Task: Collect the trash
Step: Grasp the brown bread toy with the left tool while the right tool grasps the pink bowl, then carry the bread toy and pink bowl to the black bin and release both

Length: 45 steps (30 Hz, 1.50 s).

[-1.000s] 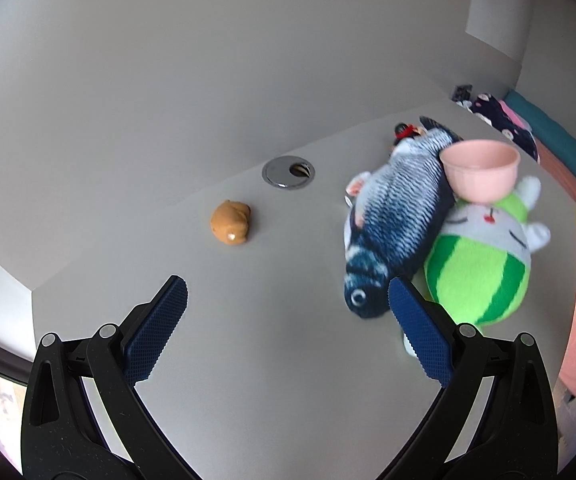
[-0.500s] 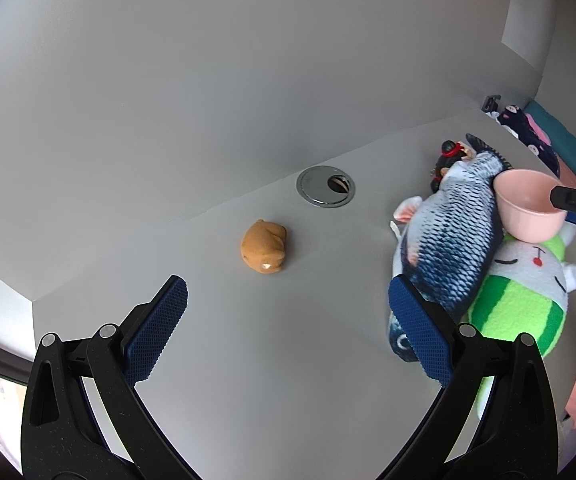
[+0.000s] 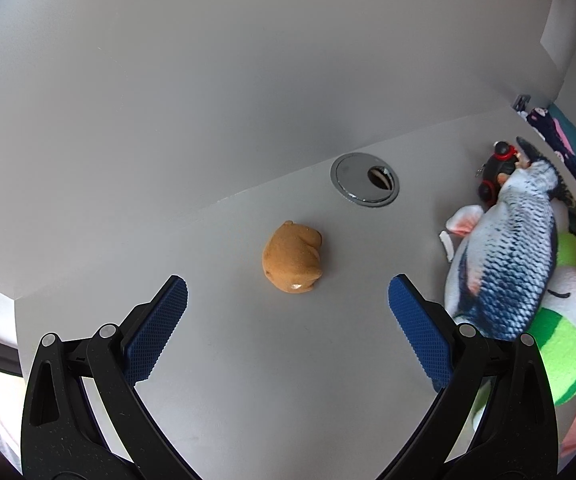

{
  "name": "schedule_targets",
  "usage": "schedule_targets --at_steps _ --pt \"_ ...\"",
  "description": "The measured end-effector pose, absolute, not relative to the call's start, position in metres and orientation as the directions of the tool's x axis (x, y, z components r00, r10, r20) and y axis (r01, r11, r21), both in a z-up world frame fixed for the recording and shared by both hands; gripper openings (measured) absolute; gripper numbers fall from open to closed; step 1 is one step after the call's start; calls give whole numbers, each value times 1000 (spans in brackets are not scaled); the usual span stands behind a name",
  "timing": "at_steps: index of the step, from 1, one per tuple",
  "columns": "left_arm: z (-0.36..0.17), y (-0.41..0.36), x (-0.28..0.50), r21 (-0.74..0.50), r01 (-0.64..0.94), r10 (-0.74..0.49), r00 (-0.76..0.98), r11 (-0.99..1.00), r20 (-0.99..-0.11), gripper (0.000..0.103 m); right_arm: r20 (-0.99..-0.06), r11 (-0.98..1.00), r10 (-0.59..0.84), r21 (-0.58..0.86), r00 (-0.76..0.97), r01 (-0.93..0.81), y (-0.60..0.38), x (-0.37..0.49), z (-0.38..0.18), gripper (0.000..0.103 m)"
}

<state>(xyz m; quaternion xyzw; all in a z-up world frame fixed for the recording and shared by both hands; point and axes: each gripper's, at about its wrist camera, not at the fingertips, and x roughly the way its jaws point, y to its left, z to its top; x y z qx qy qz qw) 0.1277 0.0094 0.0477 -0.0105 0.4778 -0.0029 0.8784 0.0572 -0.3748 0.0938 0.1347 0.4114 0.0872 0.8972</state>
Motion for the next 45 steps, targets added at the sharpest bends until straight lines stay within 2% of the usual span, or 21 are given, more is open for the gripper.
schedule_targets --at_steps 2,7,10,11,12,21,28,36,45 --pt "41 8 135 1 -14 8 530 1000 -848 97 -711 943 281 330 645 -48 -378 55 96 5" --pt "24 13 156 -10 -43 13 496 999 -868 79 -702 942 291 329 650 -67 -380 50 97 5" --pt "19 13 163 18 -53 42 496 998 -867 57 -699 941 296 330 651 -74 -382 47 97 5" --pt "21 12 162 7 -39 26 502 999 -864 39 -697 941 297 329 652 -77 -382 46 98 5" --pt "24 11 160 3 -37 21 500 999 -866 37 -696 942 296 327 654 -79 -383 44 99 5" --pt "86 -29 98 21 84 -34 602 996 -798 37 -663 934 300 351 686 -69 -400 21 109 5" --pt "124 -73 38 13 222 -136 641 975 -756 37 -640 933 275 358 717 -39 -428 -12 113 5" --pt "130 -151 0 -12 377 -267 633 926 -727 37 -611 928 221 371 760 28 -492 -64 120 5" --pt "126 -270 -35 -15 567 -396 557 824 -730 38 -639 907 111 378 761 185 -585 -118 93 6"
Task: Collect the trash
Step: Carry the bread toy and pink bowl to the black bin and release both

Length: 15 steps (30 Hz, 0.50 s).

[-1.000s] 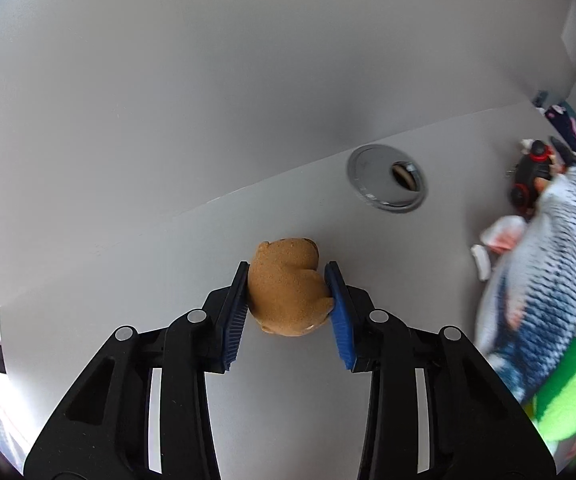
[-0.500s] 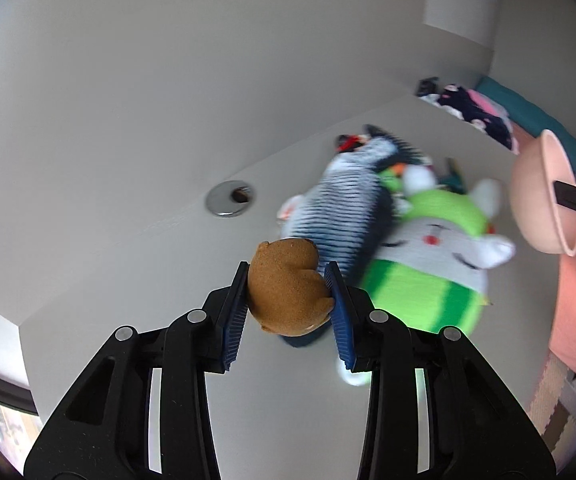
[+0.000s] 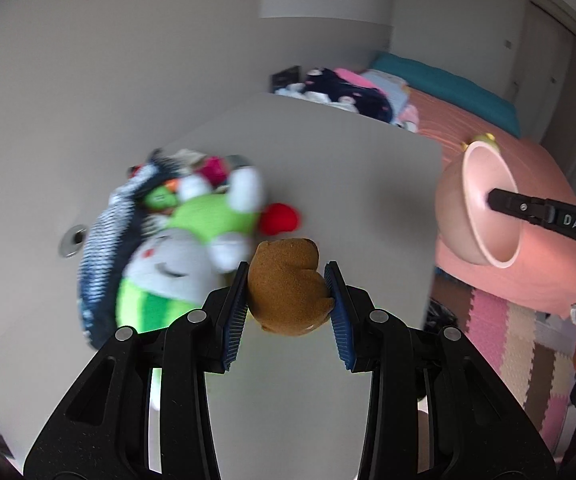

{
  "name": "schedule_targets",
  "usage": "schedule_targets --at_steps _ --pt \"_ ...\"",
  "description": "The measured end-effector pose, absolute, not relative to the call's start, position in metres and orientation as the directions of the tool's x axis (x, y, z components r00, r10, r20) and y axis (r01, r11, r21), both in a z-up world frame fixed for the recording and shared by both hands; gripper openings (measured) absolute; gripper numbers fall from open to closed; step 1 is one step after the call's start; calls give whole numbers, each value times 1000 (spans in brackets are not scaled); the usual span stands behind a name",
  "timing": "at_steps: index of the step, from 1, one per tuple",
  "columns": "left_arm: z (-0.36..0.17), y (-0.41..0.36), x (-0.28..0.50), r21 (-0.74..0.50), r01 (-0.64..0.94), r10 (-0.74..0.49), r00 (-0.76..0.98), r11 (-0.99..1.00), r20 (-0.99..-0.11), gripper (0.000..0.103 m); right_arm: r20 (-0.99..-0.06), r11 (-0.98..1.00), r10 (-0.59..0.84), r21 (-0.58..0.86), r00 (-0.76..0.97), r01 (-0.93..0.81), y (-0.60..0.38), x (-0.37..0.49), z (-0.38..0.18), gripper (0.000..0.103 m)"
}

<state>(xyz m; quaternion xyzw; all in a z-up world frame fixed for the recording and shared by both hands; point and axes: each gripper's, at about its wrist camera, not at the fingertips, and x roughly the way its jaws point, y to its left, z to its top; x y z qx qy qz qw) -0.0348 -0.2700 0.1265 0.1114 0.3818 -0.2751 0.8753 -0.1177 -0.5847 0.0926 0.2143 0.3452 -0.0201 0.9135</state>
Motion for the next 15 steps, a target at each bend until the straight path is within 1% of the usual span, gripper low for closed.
schedule_targets --at_steps 4,6,11,15 --pt "123 -315 -56 -25 643 -445 501 765 -742 38 -661 884 65 385 747 264 -626 -139 72 6" --pt "117 -341 -69 -10 681 -456 480 733 -749 38 -674 870 43 388 738 303 -646 -150 60 6" --pt "93 -402 -98 -17 767 -487 389 641 -782 38 -709 827 -2 396 706 400 -691 -172 27 6" --pt "68 -442 -117 -15 815 -480 326 580 -814 38 -741 792 -29 392 671 467 -716 -187 0 6"
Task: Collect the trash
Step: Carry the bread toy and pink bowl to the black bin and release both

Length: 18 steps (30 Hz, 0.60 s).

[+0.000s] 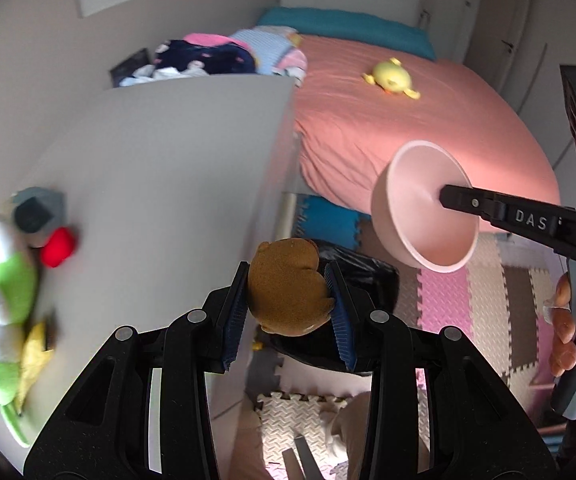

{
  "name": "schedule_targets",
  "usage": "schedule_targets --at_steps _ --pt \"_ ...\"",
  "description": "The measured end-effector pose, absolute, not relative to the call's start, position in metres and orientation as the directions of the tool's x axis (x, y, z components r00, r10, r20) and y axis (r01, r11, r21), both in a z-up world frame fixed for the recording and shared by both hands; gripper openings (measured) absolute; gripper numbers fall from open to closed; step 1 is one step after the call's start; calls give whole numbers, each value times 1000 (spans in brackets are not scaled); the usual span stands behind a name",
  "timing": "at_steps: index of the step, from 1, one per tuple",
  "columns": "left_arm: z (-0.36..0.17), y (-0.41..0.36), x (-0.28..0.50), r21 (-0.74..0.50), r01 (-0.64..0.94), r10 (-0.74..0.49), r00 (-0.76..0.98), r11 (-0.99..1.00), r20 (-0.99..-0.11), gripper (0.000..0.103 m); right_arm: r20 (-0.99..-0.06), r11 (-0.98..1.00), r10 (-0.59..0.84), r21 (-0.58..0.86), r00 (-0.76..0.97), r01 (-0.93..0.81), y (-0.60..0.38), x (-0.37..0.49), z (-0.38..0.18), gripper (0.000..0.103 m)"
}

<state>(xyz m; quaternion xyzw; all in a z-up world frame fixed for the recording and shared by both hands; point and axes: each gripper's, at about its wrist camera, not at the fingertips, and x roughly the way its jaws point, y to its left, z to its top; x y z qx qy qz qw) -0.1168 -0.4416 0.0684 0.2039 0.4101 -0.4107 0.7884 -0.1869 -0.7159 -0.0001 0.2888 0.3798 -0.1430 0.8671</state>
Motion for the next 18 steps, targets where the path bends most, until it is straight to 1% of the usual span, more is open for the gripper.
schedule_targets --at_steps 7,8,9,10,11,13,18 --pt "29 -488 -130 -39 847 -444 238 530 -864 38 -787 755 -41 380 616 535 -748 -198 -37 6" --pt "23 -494 -131 -44 853 -434 220 520 -874 48 -790 750 -41 380 612 542 -749 -198 -40 15" --pt "18 -499 -131 -40 855 -414 209 517 -886 86 -792 743 -35 387 610 546 -751 -199 -43 47" --pt "15 -503 -132 -24 852 -399 220 523 -890 97 -795 725 -40 394 605 565 -755 -201 -45 70" --pt "14 -504 -135 2 848 -403 254 530 -879 97 -798 711 -53 392 600 584 -758 -204 -45 94" --pt "9 -505 -135 33 847 -392 280 530 -876 97 -784 694 -101 385 612 608 -763 -209 -42 94" --pt "3 -503 -127 -18 844 -398 234 536 -887 97 -790 717 -117 352 602 602 -761 -208 -41 93"
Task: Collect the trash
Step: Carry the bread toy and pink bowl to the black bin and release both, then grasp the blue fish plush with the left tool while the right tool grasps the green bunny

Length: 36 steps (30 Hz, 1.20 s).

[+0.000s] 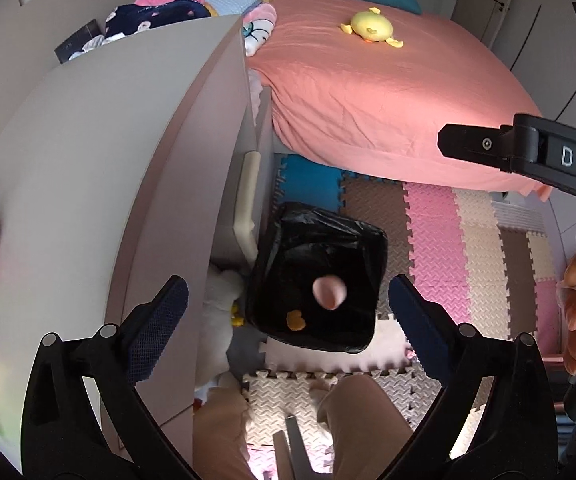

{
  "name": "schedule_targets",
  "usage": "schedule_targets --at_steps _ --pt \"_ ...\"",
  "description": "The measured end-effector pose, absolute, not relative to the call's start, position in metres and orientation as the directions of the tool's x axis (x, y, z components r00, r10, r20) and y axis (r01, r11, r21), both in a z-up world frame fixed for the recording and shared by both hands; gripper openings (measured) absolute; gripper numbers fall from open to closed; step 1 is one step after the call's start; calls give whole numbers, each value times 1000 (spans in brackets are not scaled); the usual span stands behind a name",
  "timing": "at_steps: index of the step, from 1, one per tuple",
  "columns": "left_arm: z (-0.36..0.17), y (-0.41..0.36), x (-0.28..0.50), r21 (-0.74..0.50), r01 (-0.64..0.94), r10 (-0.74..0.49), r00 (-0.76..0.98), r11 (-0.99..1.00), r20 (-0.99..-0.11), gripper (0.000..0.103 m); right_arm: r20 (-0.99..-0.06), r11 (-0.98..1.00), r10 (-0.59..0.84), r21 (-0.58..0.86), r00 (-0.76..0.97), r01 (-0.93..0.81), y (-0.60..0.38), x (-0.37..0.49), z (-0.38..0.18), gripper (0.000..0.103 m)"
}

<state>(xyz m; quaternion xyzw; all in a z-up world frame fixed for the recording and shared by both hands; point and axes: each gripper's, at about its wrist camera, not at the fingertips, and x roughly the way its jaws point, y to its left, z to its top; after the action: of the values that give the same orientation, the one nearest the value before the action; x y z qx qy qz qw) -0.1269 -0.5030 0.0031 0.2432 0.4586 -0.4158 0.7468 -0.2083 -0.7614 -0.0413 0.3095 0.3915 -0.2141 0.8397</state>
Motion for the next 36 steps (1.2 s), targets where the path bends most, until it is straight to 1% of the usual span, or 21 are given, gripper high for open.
schedule_targets --at_steps 12,19,28,36 --pt "15 -480 -120 -29 830 -412 246 557 -877 97 -798 736 -95 345 595 582 -744 -197 -41 94" --pt "34 -452 -109 -28 812 -432 281 584 -857 97 -783 771 -81 343 616 537 -718 -187 -23 94" --pt "66 -382 -78 5 752 -420 374 659 -827 97 -749 848 -23 336 663 409 -654 -152 14 93" --pt "90 -292 -47 37 647 -367 479 762 -798 97 -731 906 57 324 680 272 -579 -109 40 94"
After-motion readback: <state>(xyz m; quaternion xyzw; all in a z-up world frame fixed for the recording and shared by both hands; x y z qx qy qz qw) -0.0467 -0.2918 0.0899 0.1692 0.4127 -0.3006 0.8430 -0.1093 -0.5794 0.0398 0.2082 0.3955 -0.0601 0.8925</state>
